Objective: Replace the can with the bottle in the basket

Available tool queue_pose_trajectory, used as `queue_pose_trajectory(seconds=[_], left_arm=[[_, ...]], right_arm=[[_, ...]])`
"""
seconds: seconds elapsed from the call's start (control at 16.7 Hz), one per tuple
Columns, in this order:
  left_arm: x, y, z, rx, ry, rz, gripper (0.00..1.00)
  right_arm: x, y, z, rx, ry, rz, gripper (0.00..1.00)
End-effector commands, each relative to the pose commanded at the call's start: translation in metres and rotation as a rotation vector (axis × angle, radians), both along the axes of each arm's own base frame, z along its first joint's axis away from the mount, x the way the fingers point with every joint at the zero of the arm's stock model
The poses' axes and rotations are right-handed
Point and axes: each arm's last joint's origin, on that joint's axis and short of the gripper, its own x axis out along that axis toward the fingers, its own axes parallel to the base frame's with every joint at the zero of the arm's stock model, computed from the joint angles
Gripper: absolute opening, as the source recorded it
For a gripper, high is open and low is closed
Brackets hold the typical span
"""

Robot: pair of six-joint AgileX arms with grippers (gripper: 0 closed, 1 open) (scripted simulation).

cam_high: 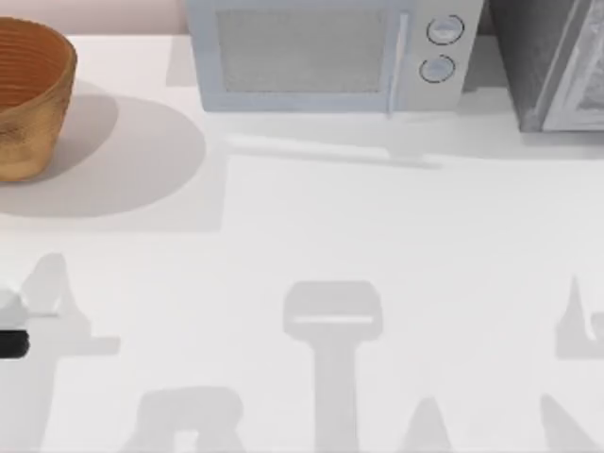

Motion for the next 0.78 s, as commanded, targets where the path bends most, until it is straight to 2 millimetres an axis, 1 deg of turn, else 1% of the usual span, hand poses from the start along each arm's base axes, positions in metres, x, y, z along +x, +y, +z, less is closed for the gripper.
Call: queue_pose_trajectory(seconds=[0.12,0.48,0.66,0.78], left_arm=[[-0.0001,-0.0001,-0.007,-0.007,-0.019,-0.001,0.0],[0.0001,0.0001,-0.0076,-0.004,-0.013,0.001,0.0],[0.0027,-0.0004,-0.0054,-0.007,0.008,-0.014,0.0],[0.007,-0.0019,0.0009,-0.009,0.027,-0.05,0.0]], right_arm=[[0.0,0.0,0.0,0.0,0.0,0.0,1.0],[0.0,0.0,0.0,0.0,0.0,0.0,1.0],[0.0,0.0,0.0,0.0,0.0,0.0,1.0],[0.0,0.0,0.0,0.0,0.0,0.0,1.0]])
